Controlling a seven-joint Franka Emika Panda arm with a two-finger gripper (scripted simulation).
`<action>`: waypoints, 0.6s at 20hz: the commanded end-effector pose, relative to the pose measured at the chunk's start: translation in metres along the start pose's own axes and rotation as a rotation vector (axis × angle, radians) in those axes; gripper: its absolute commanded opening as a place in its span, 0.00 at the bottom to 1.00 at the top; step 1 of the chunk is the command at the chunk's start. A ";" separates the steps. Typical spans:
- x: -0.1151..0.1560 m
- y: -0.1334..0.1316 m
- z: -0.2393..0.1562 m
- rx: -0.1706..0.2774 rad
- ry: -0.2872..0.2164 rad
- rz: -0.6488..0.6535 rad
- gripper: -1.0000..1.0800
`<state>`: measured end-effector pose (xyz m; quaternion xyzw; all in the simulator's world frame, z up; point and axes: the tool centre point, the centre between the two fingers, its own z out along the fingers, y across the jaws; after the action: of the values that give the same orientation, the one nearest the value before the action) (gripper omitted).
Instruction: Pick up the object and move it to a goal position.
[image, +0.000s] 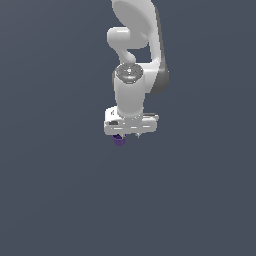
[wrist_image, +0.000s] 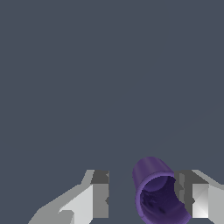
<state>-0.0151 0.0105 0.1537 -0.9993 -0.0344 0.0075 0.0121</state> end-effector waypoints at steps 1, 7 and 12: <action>-0.003 0.002 0.002 -0.001 0.000 -0.028 0.62; -0.013 0.007 0.008 -0.004 0.001 -0.133 0.62; -0.024 0.012 0.016 -0.008 0.002 -0.254 0.62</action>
<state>-0.0353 -0.0010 0.1402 -0.9898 -0.1418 0.0054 0.0093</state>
